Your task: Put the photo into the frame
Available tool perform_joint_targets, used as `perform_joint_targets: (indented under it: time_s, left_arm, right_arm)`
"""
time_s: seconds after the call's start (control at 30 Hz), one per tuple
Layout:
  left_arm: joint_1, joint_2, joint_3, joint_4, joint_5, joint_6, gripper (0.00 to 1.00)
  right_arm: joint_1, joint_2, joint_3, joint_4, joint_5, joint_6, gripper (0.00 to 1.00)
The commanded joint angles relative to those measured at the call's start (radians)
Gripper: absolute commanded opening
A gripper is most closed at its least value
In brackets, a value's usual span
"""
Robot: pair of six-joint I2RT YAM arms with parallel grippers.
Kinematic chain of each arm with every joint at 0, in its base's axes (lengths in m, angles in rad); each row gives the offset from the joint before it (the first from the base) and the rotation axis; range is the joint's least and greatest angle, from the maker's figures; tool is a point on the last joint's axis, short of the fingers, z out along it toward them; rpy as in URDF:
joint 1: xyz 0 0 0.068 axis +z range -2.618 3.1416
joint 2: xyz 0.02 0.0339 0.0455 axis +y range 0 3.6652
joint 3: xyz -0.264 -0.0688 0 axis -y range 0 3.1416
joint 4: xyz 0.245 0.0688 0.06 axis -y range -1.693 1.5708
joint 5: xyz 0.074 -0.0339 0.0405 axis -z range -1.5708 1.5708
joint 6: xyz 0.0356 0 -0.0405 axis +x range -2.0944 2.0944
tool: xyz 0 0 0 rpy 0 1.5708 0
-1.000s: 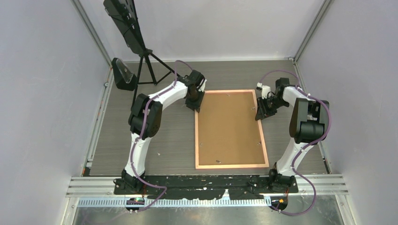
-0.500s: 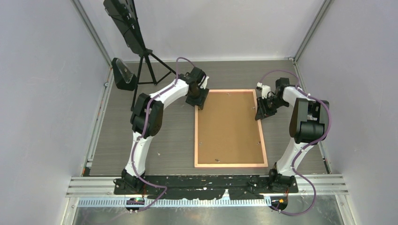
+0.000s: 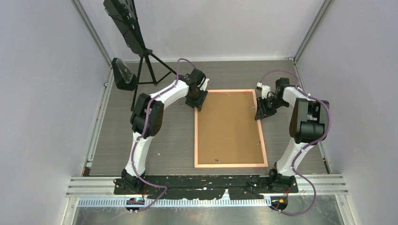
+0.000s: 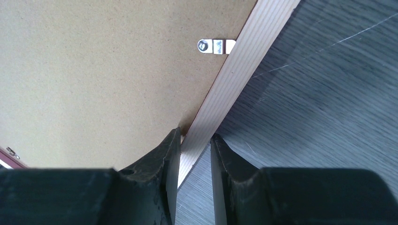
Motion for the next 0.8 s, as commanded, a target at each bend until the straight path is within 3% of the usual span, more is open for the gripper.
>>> perform_joint_targets:
  time_s: [0.0, 0.67, 0.73, 0.77]
  left_arm:
    - [0.004, -0.047, 0.006, 0.002, -0.037, 0.041, 0.43]
    - [0.005, -0.015, 0.046, 0.007, -0.014, 0.096, 0.18]
    - [0.005, -0.014, 0.05, 0.0, -0.007, 0.09, 0.21]
    - [0.005, -0.016, 0.055, -0.006, -0.005, 0.084, 0.28]
  right_arm:
    - [0.009, 0.009, -0.014, 0.006, -0.035, -0.052, 0.05]
    - [0.008, 0.016, -0.006, 0.006, -0.028, -0.058, 0.05]
    - [0.008, 0.014, -0.006, 0.006, -0.026, -0.058, 0.05]
    - [0.008, 0.014, -0.007, 0.006, -0.025, -0.059, 0.05]
